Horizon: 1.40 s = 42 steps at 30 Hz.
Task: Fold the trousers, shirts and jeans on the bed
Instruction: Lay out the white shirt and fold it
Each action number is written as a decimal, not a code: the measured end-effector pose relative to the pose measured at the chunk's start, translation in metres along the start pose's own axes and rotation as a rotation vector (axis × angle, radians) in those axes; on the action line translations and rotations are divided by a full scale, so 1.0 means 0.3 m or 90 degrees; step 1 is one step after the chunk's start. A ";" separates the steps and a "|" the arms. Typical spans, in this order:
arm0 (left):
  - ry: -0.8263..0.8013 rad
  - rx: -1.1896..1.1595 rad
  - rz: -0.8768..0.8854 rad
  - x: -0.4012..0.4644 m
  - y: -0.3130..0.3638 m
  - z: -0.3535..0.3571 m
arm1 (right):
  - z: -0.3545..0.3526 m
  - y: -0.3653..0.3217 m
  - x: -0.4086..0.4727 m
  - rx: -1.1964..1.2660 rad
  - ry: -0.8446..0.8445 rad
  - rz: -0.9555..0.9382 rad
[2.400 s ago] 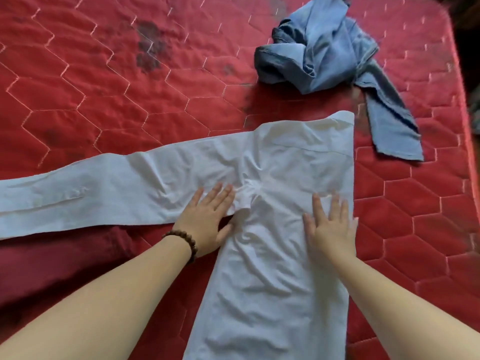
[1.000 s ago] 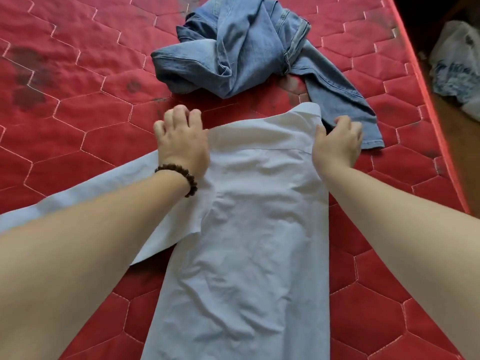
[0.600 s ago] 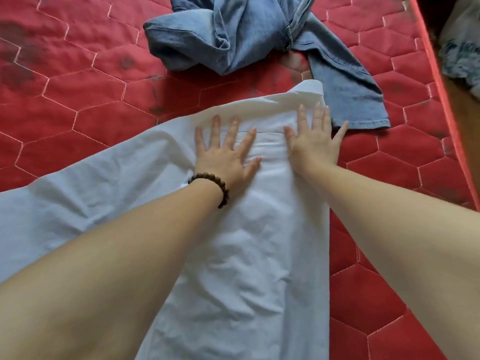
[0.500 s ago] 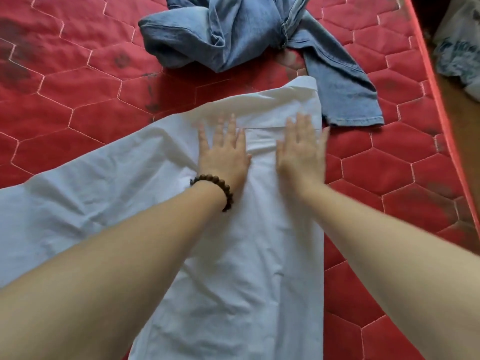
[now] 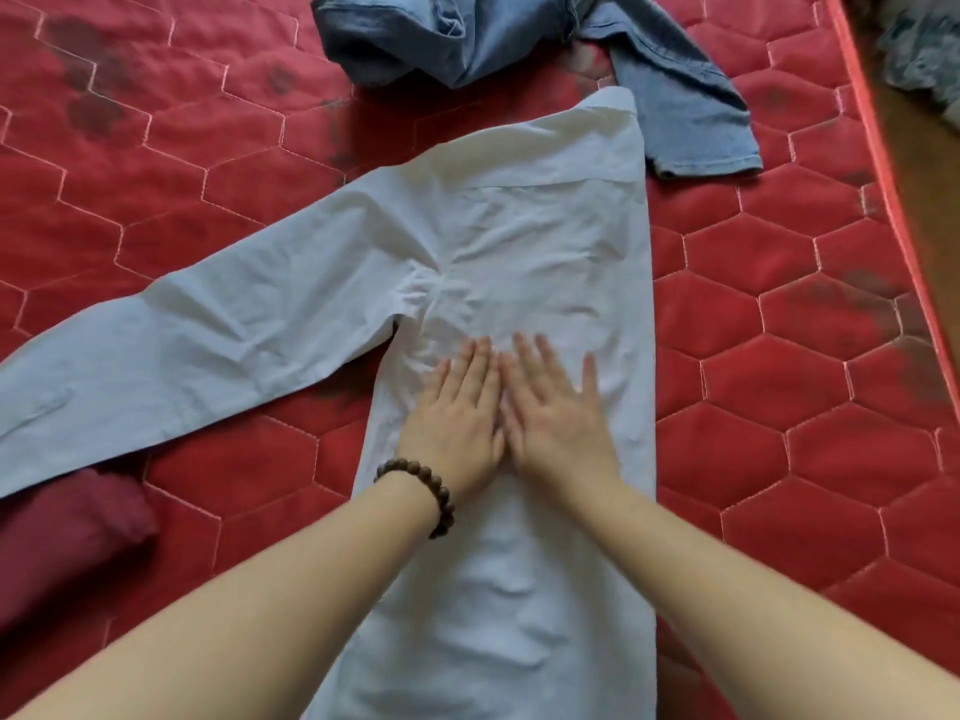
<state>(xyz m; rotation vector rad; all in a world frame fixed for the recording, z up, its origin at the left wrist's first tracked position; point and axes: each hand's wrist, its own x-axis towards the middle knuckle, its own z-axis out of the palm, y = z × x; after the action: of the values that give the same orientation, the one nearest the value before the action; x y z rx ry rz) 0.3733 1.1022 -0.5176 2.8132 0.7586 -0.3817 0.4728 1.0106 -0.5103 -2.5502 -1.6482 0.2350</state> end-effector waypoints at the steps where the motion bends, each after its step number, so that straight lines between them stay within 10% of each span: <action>1: 0.002 0.009 0.009 -0.053 -0.009 0.025 | 0.011 -0.028 -0.052 -0.007 -0.026 0.000; 8: 0.000 0.011 -0.106 -0.346 -0.135 0.105 | 0.010 0.024 -0.378 -0.061 -0.058 0.266; 13: 0.023 -0.005 0.014 -0.534 -0.016 0.163 | 0.066 -0.252 -0.521 -0.009 -0.062 0.059; 32: -0.047 0.022 -0.092 -0.984 -0.045 0.299 | 0.118 -0.208 -1.089 -0.074 -0.142 0.295; 42: -0.055 0.038 -0.133 -1.004 -0.066 0.058 | -0.130 -0.327 -0.951 -0.029 -0.145 0.147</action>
<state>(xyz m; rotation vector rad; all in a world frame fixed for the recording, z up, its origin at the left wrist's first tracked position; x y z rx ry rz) 0.1084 0.9751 -0.4467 2.7587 1.0419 -0.5637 0.2767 0.7909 -0.4339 -2.8397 -1.4352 0.5300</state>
